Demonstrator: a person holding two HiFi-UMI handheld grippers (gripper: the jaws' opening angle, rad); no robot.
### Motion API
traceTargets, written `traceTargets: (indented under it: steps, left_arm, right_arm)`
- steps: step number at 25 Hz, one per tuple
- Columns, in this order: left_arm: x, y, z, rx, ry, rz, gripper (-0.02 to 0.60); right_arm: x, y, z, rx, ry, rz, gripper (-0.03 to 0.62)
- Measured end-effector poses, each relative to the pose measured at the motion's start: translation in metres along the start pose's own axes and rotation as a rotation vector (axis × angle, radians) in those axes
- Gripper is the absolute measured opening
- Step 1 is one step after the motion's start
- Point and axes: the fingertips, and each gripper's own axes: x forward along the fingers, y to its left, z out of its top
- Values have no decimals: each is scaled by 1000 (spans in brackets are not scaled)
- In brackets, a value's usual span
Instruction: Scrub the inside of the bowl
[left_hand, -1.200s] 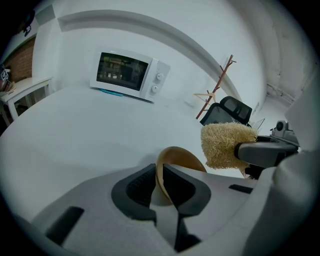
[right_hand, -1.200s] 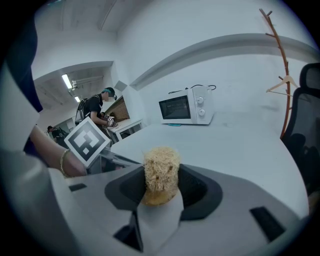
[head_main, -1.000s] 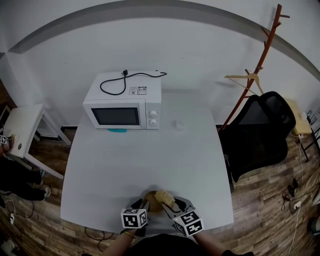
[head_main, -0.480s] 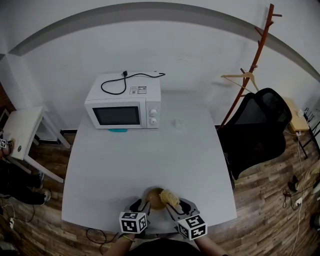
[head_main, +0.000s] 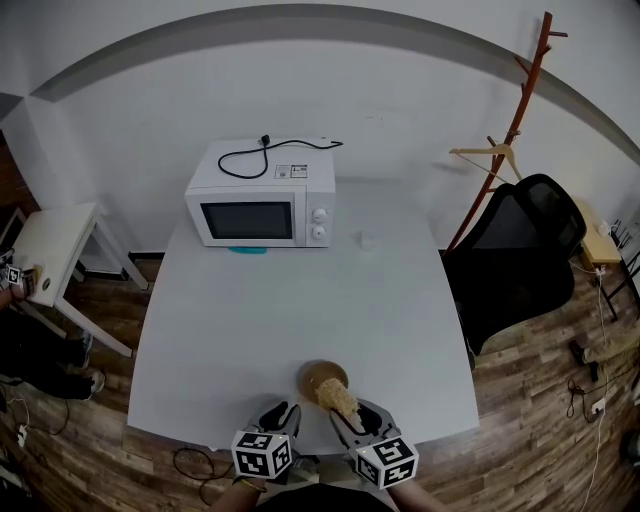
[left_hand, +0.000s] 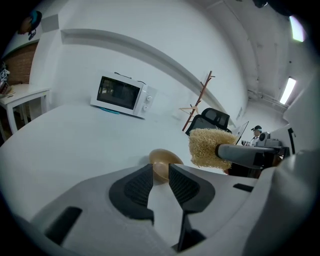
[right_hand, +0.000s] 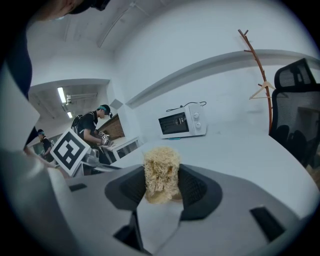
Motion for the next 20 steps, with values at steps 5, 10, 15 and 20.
traceTargets:
  steps: [5,10,15,20]
  left_arm:
    - [-21,4,-3,15,-33,27,43]
    - [-36,3,-3,15,-57,25,22]
    - [-43,-1,-4,29,-63,5,18]
    - [-50,-4,-8,35,-67,-10,18]
  right_arm:
    - [-11,17,1,0,-26,4,181]
    - [-21,31,-4,-16,-30,3,181]
    - [-24,42,-9,-53,-13,2,181]
    - [-27,49,-13,-69,-6,2,179]
